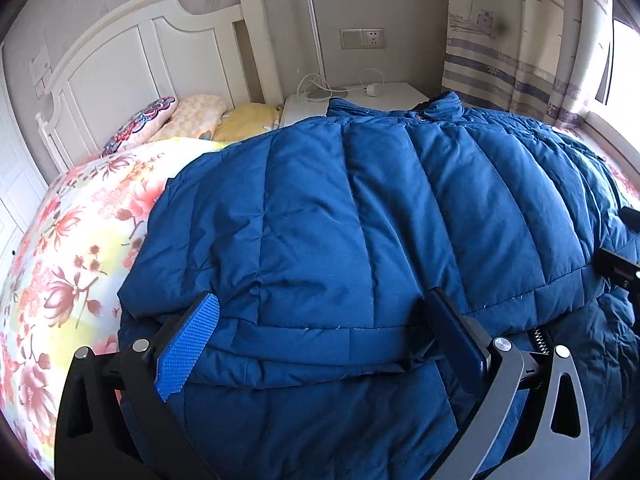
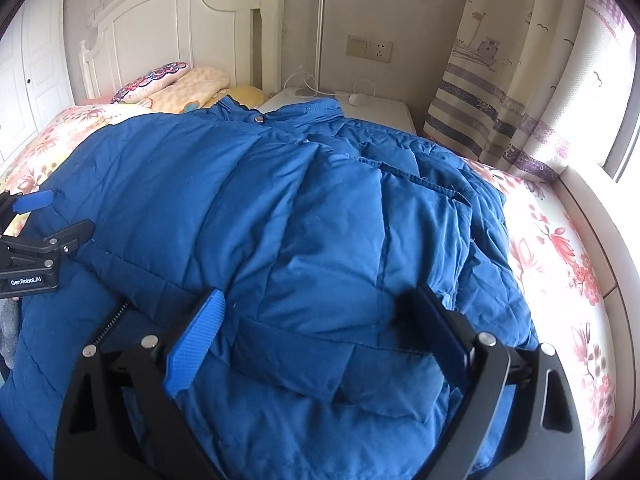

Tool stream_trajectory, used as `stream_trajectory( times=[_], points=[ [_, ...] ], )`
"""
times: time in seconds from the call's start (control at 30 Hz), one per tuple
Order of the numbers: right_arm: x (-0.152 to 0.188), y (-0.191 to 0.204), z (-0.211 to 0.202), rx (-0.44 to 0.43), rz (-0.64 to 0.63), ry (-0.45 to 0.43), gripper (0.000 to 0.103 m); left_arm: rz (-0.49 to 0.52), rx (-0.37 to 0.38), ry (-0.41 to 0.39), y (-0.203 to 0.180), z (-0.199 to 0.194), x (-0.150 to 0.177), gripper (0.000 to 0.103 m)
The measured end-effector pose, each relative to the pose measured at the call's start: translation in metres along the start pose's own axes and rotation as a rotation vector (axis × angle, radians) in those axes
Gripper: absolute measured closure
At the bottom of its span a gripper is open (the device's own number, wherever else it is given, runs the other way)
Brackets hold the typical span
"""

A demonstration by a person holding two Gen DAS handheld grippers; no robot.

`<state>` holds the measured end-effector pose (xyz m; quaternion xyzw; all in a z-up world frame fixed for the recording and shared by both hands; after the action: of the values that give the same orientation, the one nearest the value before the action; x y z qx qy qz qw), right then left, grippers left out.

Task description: Fold large clothes

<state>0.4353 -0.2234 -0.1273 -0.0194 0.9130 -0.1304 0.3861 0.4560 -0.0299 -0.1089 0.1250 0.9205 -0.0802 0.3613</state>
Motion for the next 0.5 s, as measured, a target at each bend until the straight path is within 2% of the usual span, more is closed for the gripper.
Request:
stream_trajectory(
  times=[0.13,0.2,0.27,0.33,0.4,0.5],
  points=[
    [-0.001,-0.001,0.001,-0.01,0.015,0.0,0.01,-0.022,0.017,-0.008,0.003,-0.004,0.0,0.004],
    [0.001,0.0,-0.011,0.025,0.041,-0.006,0.01,-0.072,0.028,-0.021,0.005,-0.019,0.004,0.005],
    [0.006,0.005,-0.031,-0.021,0.079,-0.009,0.01,-0.125,0.109,-0.045,0.003,-0.041,0.013,0.005],
    [0.015,0.022,-0.058,-0.08,0.045,-0.029,0.01,-0.115,0.144,-0.047,-0.008,-0.058,0.025,0.005],
    [0.025,0.044,-0.07,-0.098,-0.046,-0.028,0.01,-0.068,0.146,0.005,-0.023,-0.058,0.042,0.005],
    [0.044,0.074,-0.053,-0.115,-0.168,0.075,0.01,-0.013,0.122,0.12,-0.035,-0.032,0.06,0.004]
  ],
)
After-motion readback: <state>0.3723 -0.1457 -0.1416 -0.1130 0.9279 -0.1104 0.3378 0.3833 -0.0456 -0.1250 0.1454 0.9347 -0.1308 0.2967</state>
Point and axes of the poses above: each gripper's, at about its wrist camera, not at the fingertips, and z roughly the way its jaws point, y to its left, x to its underside, the point moved 1 cm from there along z, roughly the way its jaws point, and after that the axes turned 14 degrees about x, right-handed, at the moved point
